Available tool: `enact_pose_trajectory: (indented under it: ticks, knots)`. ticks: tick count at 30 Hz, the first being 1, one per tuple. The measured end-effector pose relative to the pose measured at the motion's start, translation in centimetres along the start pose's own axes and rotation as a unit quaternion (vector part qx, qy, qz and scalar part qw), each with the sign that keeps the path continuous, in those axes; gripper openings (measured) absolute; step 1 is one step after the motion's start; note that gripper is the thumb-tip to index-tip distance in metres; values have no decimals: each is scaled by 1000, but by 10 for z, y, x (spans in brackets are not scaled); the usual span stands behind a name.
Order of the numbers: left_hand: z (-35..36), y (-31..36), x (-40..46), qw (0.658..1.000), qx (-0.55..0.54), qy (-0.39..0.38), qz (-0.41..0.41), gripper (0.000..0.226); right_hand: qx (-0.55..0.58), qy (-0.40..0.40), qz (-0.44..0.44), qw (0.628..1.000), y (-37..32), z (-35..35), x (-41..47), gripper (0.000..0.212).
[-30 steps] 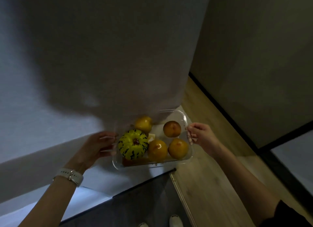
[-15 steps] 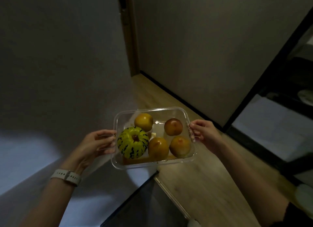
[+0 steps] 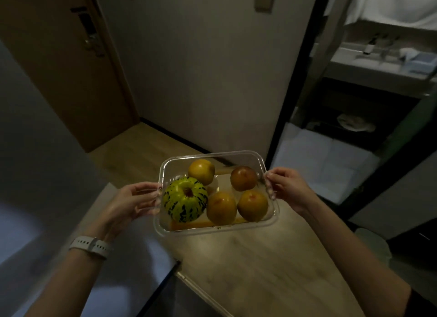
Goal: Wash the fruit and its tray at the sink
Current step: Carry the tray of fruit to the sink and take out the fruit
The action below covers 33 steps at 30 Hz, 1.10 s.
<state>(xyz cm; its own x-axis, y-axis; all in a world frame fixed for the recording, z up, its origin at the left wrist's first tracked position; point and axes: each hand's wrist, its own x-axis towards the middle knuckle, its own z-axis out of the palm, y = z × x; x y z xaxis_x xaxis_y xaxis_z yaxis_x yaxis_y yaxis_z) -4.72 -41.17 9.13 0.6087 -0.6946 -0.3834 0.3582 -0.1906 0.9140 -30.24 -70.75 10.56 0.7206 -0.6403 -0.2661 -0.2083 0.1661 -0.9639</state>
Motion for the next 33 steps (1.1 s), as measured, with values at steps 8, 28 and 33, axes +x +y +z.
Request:
enact_pose_trajectory:
  ticks: [8,28,33]
  knots:
    - [115,16,64,997,30,-69,-3,30,21,104,3,994,-2,-112,-2,14]
    - [330,87,318,972,99,-210,-21,30,68,269,15,960,-17,-309,128,14]
    - [381,121,394,965,107,-238,-21,28,61,291,14,955,-38,-356,187,17]
